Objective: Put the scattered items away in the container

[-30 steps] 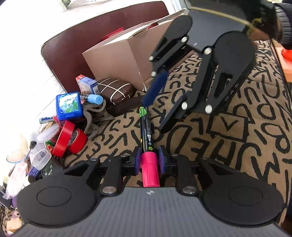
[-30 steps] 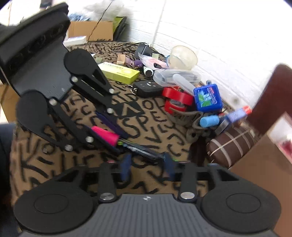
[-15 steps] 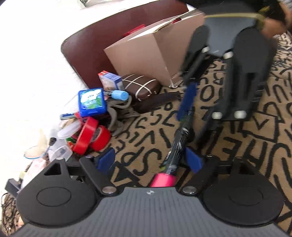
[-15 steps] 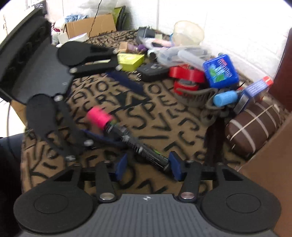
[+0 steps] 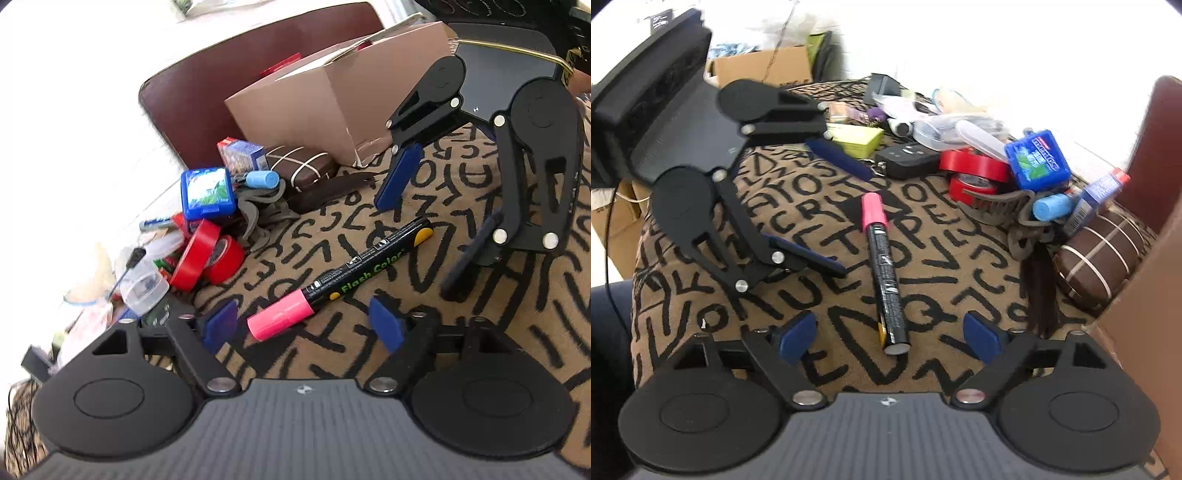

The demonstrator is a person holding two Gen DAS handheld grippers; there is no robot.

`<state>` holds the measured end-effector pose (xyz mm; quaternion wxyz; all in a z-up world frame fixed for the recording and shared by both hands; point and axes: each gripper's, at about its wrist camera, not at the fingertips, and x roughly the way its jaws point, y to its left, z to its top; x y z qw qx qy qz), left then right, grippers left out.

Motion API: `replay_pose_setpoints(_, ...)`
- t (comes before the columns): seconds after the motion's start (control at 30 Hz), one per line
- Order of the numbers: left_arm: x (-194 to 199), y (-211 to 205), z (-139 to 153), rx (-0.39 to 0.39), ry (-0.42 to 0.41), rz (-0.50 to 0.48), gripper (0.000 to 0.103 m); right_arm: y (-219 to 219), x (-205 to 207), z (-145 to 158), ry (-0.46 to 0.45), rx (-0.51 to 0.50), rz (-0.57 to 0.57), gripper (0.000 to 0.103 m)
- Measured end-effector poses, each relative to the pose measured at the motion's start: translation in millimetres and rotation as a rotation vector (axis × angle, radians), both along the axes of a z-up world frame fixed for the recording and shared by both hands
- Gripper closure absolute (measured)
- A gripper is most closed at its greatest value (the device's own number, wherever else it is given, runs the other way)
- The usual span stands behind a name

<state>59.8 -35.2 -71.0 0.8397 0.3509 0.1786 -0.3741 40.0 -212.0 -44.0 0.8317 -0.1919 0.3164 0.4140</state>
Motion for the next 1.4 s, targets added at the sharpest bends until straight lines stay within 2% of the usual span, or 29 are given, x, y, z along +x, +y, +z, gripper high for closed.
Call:
replay_pose_setpoints(0.07,4.9,0.0,0.1,0.009,0.012,-0.046,0.02,0.9,4.3,1.3,0.015,0.01,0.01,0.026)
replay_pose_setpoints(0.17,18.9,3.5,0.9,0.009,0.057,-0.119,0.016,1.3,9.4,2.5,0.042,0.02,0.019,0.041)
replay_pose_setpoints(0.23,24.0,6.3,-2.9,-0.007,0.055,-0.152,0.006,2.4,9.5,3.8,0.053,0.023,0.016,0.05)
replay_pose_setpoints(0.3,25.3,6.6,-7.9,-0.022,0.044,-0.153,0.002,4.2,11.5,4.1,0.063,0.022,0.015,0.064)
replay_pose_setpoints(0.37,31.1,3.0,-4.5,-0.049,0.142,-0.128,0.016,7.1,12.9,4.9,0.07,0.014,0.01,0.073)
replay_pose_setpoints(0.4,32.2,1.6,-1.4,-0.065,0.206,-0.14,0.044,8.4,12.7,6.0,0.069,0.008,0.006,0.078)
replay_pose_setpoints(0.43,28.1,-1.2,0.1,-0.062,0.225,-0.159,0.055,9.8,12.7,6.6,0.065,0.0,-0.001,0.077)
replay_pose_setpoints(0.47,20.1,-4.5,-0.4,-0.034,0.182,-0.179,0.059,10.7,13.0,7.1,0.058,-0.01,-0.009,0.078)
replay_pose_setpoints(0.5,13.8,-6.8,-0.5,-0.012,0.159,-0.205,0.067,10.8,13.9,8.0,0.059,-0.015,-0.015,0.078)
replay_pose_setpoints(0.7,-1.5,-13.3,6.2,0.007,0.127,-0.229,0.076,14.2,5.2,16.9,-0.005,-0.069,-0.003,0.078)
replay_pose_setpoints(0.97,-6.7,-11.0,24.8,-0.001,0.088,-0.264,0.076,6.9,-7.4,33.1,-0.099,-0.083,-0.012,0.078)
replay_pose_setpoints(1.13,-8.3,-18.1,45.6,0.0,0.031,-0.288,0.076,-1.7,-11.7,53.7,-0.168,-0.083,-0.033,0.078)
replay_pose_setpoints(1.4,1.5,-71.2,100.4,-0.012,-0.115,-0.37,0.076,-49.1,-8.1,111.4,-0.312,-0.097,-0.139,0.078)
